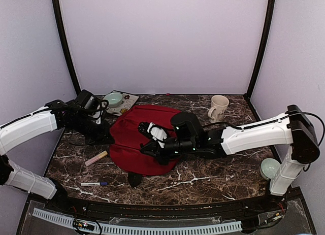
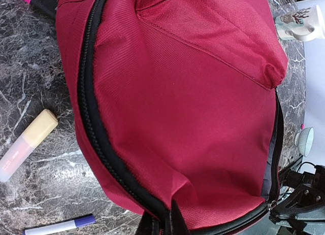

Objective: Pack the student bag
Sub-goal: Zip the student bag into the largest pocket of the bag.

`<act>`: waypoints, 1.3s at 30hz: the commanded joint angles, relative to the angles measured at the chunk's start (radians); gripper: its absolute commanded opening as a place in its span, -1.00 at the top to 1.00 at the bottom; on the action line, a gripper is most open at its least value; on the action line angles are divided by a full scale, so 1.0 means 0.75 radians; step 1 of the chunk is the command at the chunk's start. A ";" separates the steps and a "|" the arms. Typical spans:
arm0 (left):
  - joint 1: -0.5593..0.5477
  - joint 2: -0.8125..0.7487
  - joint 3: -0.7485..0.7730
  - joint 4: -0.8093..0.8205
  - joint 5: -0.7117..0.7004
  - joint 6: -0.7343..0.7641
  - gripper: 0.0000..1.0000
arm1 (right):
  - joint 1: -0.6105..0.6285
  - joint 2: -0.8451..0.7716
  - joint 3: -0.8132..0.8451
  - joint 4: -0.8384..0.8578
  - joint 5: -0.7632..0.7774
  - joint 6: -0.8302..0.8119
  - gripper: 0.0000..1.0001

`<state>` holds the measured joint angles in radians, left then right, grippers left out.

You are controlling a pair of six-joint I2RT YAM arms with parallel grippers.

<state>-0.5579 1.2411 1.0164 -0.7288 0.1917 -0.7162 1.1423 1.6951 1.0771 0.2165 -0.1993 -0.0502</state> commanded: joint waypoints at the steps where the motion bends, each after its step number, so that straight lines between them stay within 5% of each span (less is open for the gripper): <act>1: 0.029 0.035 0.016 0.013 -0.006 0.091 1.00 | -0.014 -0.062 -0.003 -0.036 0.049 -0.025 1.00; 17: -0.069 0.418 0.489 0.013 0.176 0.357 1.00 | 0.159 -0.288 0.008 -0.278 0.189 0.012 1.00; 29: -0.068 0.467 0.630 -0.167 -0.075 0.366 0.96 | 0.198 -0.176 0.089 -0.208 0.251 -0.097 1.00; 31: -0.068 0.433 0.614 -0.186 -0.097 0.322 0.68 | 0.193 -0.158 0.080 -0.136 0.251 -0.112 1.00; 36: -0.068 0.320 0.576 -0.243 -0.110 0.240 -0.41 | 0.153 -0.096 0.083 -0.037 0.185 -0.106 1.00; 39: -0.070 0.239 0.537 -0.278 -0.086 0.169 -0.61 | 0.128 -0.070 0.092 -0.019 0.143 -0.100 1.00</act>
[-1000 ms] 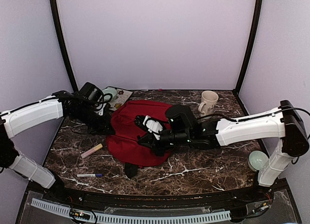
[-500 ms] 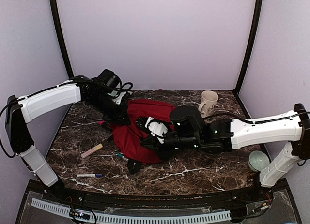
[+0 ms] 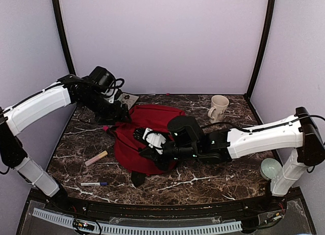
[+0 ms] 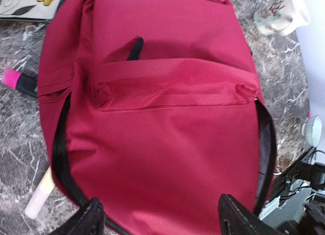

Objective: Pack the student bag
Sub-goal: Zip the student bag into the largest pocket of the bag, then hold the largest pocket of the student bag.

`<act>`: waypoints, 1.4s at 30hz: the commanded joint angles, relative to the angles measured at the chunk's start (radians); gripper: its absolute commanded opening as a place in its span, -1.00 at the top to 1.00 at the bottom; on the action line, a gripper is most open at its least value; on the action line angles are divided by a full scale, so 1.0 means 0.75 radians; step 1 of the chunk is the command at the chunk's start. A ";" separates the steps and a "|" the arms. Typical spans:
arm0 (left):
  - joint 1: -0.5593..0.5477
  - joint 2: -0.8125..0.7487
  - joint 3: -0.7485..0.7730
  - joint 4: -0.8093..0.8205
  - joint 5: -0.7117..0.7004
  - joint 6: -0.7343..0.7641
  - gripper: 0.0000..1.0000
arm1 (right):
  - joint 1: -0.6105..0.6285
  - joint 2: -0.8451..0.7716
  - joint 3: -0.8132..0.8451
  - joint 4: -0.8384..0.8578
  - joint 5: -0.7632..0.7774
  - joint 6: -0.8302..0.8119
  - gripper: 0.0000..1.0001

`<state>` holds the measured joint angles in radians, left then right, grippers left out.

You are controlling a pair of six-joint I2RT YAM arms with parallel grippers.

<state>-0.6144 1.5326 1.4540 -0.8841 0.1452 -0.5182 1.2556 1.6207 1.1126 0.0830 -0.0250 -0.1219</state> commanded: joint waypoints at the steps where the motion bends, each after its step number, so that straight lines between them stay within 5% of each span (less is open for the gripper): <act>1: 0.007 -0.168 -0.064 -0.082 -0.005 -0.120 -0.62 | -0.030 0.037 0.065 0.163 -0.103 -0.006 1.00; 24: -0.123 -0.372 -0.430 0.101 0.148 -0.618 -0.53 | -0.093 0.069 0.122 0.125 -0.208 -0.042 1.00; 31: -0.122 -0.292 -0.478 0.227 0.198 -0.634 0.08 | -0.100 0.051 0.100 0.127 -0.219 -0.048 1.00; 36: -0.122 -0.276 -0.489 0.237 0.143 -0.632 1.00 | -0.109 0.021 0.074 0.116 -0.211 -0.050 1.00; 42: -0.116 -0.303 -0.485 0.153 0.052 -0.612 1.00 | -0.133 -0.074 -0.047 0.115 -0.180 -0.050 1.00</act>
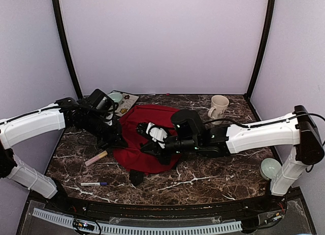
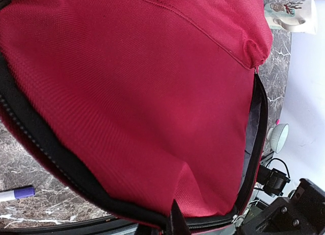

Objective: Pack the student bag
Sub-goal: Hold the largest pocket of the student bag, then zip the student bag into the largest pocket of the bag.

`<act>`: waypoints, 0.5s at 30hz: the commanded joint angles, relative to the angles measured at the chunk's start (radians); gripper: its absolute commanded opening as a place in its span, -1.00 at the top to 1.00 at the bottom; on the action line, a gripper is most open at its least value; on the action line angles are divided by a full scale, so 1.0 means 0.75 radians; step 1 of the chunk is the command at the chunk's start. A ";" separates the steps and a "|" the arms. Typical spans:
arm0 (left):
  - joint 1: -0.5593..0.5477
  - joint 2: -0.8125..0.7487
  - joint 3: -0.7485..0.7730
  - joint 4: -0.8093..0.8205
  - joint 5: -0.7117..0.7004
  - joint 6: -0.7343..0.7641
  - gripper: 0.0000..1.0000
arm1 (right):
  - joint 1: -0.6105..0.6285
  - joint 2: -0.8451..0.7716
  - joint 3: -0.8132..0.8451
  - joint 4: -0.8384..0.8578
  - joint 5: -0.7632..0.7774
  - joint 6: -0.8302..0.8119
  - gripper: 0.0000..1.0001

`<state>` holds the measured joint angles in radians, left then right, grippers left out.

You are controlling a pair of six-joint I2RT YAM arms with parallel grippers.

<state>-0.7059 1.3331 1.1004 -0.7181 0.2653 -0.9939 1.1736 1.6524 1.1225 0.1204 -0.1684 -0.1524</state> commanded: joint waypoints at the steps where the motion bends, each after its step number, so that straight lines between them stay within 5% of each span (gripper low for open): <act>1: 0.010 -0.041 -0.010 -0.082 -0.118 0.030 1.00 | -0.029 -0.137 -0.078 0.058 0.021 -0.012 1.00; 15: 0.166 -0.041 0.110 -0.200 -0.157 0.219 1.00 | -0.099 -0.385 -0.225 -0.096 0.130 -0.023 1.00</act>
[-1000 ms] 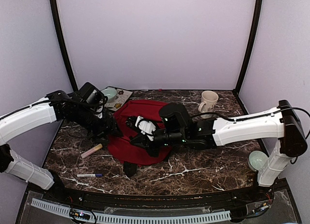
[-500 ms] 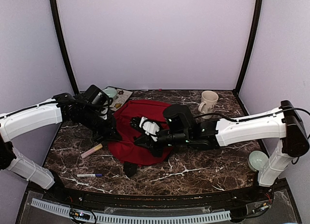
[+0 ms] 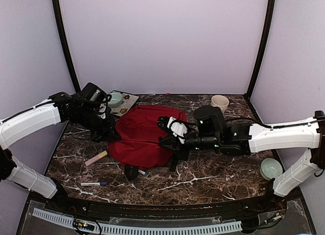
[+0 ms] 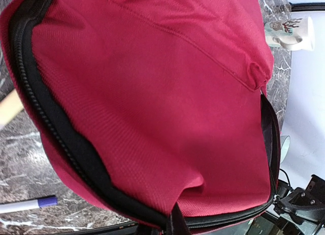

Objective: Pack the student bag
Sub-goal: Zip the student bag into the largest pocket of the bag.

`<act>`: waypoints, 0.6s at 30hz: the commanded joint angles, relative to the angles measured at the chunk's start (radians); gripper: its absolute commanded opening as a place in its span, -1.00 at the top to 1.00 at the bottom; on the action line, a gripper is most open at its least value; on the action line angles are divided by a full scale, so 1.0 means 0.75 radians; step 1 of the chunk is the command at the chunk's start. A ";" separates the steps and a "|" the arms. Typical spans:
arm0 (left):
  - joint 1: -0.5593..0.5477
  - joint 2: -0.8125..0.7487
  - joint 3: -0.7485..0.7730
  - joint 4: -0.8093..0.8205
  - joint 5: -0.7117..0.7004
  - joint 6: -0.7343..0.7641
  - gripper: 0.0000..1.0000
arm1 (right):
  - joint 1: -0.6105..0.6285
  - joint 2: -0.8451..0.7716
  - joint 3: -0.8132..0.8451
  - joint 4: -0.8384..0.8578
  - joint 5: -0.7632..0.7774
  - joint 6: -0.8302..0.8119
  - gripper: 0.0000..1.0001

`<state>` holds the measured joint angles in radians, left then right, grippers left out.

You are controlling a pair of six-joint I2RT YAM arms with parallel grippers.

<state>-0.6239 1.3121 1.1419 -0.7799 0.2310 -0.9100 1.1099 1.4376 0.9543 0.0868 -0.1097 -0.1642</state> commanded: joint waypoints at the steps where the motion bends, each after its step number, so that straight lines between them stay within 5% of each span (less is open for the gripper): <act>1: 0.060 -0.006 0.071 -0.122 -0.113 0.115 1.00 | -0.013 -0.105 0.006 -0.069 0.054 0.000 1.00; 18: 0.161 0.027 0.233 -0.237 -0.142 0.276 1.00 | -0.009 -0.277 -0.052 -0.175 0.183 0.067 1.00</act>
<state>-0.5640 1.3605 1.3128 -0.8494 0.2913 -0.7433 1.1072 1.2972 0.9363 0.0063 -0.0212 -0.1291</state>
